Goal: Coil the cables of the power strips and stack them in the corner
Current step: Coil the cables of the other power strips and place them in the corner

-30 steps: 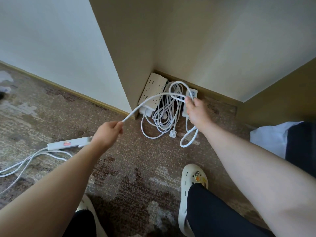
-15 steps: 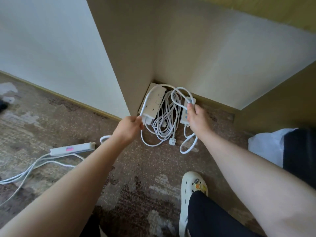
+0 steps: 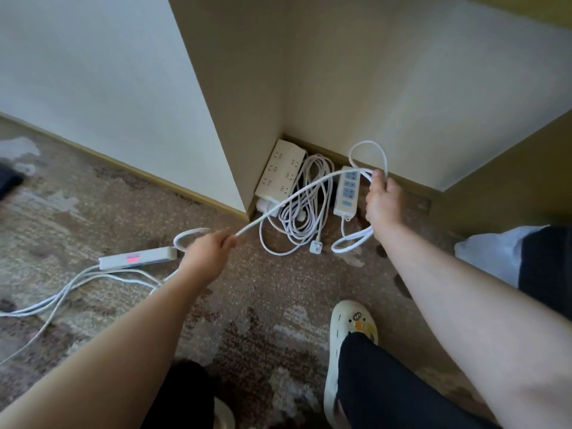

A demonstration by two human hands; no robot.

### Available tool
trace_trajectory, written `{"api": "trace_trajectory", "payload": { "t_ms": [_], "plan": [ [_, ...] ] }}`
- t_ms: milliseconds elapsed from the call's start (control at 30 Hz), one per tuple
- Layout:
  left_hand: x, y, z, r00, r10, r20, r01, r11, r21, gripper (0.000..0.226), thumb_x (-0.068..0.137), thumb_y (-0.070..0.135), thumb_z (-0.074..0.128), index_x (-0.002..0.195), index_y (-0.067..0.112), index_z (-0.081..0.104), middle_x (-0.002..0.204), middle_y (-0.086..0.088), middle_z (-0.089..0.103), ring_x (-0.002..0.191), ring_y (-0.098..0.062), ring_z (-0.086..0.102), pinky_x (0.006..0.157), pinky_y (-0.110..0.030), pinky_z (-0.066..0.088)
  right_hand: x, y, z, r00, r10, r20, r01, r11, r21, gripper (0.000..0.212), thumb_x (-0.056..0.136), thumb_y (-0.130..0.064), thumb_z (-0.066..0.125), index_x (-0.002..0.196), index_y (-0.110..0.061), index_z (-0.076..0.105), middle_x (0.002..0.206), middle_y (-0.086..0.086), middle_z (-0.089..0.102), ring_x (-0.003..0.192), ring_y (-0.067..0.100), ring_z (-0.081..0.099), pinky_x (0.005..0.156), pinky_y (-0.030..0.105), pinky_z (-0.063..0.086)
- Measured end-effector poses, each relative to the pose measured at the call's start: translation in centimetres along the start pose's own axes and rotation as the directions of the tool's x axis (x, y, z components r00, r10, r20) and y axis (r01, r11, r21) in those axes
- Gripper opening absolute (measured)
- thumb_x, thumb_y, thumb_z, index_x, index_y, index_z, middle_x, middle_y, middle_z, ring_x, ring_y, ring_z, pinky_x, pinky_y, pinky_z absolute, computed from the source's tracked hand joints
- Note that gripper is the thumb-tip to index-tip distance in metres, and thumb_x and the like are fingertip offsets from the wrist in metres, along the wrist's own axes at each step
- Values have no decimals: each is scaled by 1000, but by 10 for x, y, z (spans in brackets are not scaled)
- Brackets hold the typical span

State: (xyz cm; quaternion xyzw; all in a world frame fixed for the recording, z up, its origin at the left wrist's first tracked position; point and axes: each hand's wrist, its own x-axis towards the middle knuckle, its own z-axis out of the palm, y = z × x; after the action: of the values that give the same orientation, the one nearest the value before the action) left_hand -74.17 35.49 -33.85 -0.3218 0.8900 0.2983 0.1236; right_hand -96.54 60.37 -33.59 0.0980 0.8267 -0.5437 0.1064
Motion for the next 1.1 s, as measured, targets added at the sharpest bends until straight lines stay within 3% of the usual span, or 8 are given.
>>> {"api": "trace_trajectory", "payload": {
  "t_ms": [133,233,333,433,567,700,900,1100],
  "plan": [
    [2,32,-34,993,-73,-90,39,942,-333,35,98,28,45,69,20,62,56,5,54,51,-12,51,46,-25,38,-3,-4,7,989,-94,112,111,981,-158,45,102,-55,38,88,-20,62,69,-1,54,61,20,52,59,33,42],
    [-8,85,-40,1000,20,-15,-25,877,-480,38,97,28,45,64,18,62,42,11,45,36,-5,36,36,-16,30,-12,-9,22,970,-78,229,98,992,-80,43,102,-53,40,81,-20,57,66,-1,46,61,20,44,60,38,37],
    [-17,108,-26,999,31,36,-10,882,-471,41,99,31,44,64,18,61,42,11,44,37,-5,35,35,-14,28,-20,-15,28,959,-59,276,71,997,-32,40,101,-54,41,76,-25,52,64,-4,45,55,15,42,56,33,35],
    [-15,114,-4,998,38,56,-6,874,-485,39,99,28,42,64,16,57,52,5,49,48,-12,42,46,-22,34,-24,-13,31,938,-36,344,32,999,15,37,100,-54,41,76,-27,51,62,-3,46,49,12,41,51,31,33],
    [-7,127,22,989,142,47,-115,922,-371,34,100,28,40,72,20,58,62,3,55,55,-12,48,53,-28,35,-30,-5,40,899,-4,438,33,998,-58,47,100,-53,41,66,-22,52,55,-4,52,47,14,47,54,32,36],
    [2,132,35,973,224,60,-198,937,-288,27,101,24,37,87,10,56,72,-2,59,61,-15,51,55,-32,36,-23,-3,42,920,74,386,-88,996,17,39,100,-52,43,82,-21,57,54,-10,58,51,12,51,48,28,39],
    [-2,122,47,957,282,74,-259,939,-224,19,99,17,40,80,14,42,59,3,47,51,-14,41,44,-23,29,-14,1,42,937,145,317,-162,986,27,31,101,-52,42,95,-25,56,63,-4,69,40,10,40,44,28,33],
    [-4,127,53,941,262,215,-227,958,-174,26,99,16,38,74,13,40,63,-2,45,56,-18,36,51,-30,27,-22,-11,46,885,145,442,-179,983,35,27,105,-47,38,103,-25,53,80,1,78,42,7,47,38,20,33]
  ]
}}
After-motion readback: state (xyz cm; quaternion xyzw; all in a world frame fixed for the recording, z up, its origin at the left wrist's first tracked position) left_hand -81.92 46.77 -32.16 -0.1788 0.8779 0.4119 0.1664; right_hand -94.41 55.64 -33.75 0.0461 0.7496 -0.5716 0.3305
